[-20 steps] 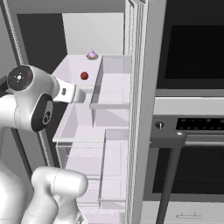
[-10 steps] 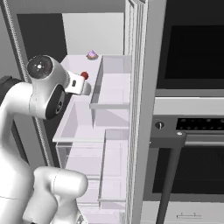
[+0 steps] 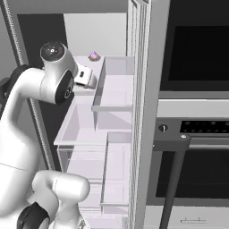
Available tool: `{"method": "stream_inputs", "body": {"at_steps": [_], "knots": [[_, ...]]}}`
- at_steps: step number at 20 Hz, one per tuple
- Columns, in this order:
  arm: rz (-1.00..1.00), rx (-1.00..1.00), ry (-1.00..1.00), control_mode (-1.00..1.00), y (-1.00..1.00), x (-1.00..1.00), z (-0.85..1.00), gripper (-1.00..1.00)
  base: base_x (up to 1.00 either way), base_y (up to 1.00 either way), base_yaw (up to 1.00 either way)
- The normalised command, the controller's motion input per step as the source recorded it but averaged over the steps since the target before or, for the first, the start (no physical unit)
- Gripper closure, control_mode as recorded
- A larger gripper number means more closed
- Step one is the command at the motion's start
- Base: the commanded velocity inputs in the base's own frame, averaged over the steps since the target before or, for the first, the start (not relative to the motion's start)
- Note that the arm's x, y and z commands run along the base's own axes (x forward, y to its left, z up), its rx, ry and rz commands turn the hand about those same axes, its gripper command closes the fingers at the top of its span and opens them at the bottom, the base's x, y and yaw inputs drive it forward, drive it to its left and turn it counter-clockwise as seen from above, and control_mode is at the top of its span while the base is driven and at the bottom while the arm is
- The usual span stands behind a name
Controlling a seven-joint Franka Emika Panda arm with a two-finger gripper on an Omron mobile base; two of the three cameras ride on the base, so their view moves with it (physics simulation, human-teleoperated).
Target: Take the strawberry from the fridge and place it on top of the pancake, located on the dining counter.
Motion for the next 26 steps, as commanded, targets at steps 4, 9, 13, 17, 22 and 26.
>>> {"method": "stream_inputs", "body": {"at_steps": [4, 9, 13, 17, 22, 26], "knots": [[0.0, 0.0, 0.12, -1.0, 0.0, 0.59, -0.02, -1.0, 0.0, 0.0, 0.0], [0.0, 0.0, 0.12, -1.0, 0.03, 0.56, 0.0, -1.0, 0.0, 0.0, 0.0], [0.0, 0.0, 0.01, -1.0, 0.15, 0.21, -0.12, -1.0, 0.0, 0.0, 0.0], [0.0, 0.0, 0.0, -1.0, 0.16, 0.19, -0.18, -1.0, 0.0, 0.0, 0.0], [0.0, -0.01, 0.0, -1.0, 0.18, 0.22, -0.24, -1.0, 0.0, 0.0, 0.0], [0.03, 0.0, 0.0, -1.0, 0.0, 0.05, -0.27, -1.0, 0.0, 0.0, 0.0]]}}
